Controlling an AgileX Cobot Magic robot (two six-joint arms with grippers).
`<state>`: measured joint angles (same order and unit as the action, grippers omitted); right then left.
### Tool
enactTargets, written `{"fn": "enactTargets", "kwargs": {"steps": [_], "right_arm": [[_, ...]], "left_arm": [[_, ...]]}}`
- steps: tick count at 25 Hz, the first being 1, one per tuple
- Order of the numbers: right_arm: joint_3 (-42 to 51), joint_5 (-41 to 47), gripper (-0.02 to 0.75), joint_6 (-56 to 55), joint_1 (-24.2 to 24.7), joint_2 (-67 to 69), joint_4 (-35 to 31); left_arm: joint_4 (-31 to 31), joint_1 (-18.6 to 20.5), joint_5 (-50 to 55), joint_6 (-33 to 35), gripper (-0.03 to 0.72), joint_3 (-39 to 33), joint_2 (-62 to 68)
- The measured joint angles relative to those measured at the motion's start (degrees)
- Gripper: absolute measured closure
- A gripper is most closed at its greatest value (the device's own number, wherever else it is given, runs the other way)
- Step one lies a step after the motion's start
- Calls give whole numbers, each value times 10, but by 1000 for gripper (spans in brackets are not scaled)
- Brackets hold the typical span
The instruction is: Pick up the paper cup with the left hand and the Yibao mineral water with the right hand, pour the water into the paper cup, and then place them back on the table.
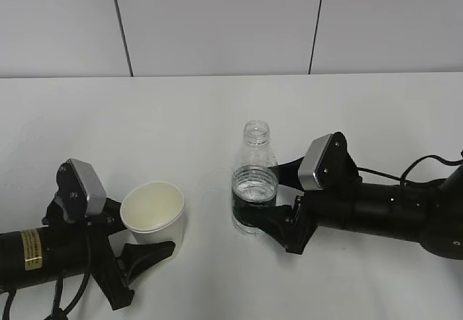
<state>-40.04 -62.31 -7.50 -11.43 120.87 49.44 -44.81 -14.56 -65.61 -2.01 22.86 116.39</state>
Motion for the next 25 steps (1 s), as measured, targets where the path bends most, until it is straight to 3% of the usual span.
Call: {"fn": "enactTargets", "kwargs": {"steps": [25], "right_arm": [[-17, 31, 197, -22, -19, 0, -16]], "left_arm": [[15, 0, 0, 0, 223, 0, 0]]}}
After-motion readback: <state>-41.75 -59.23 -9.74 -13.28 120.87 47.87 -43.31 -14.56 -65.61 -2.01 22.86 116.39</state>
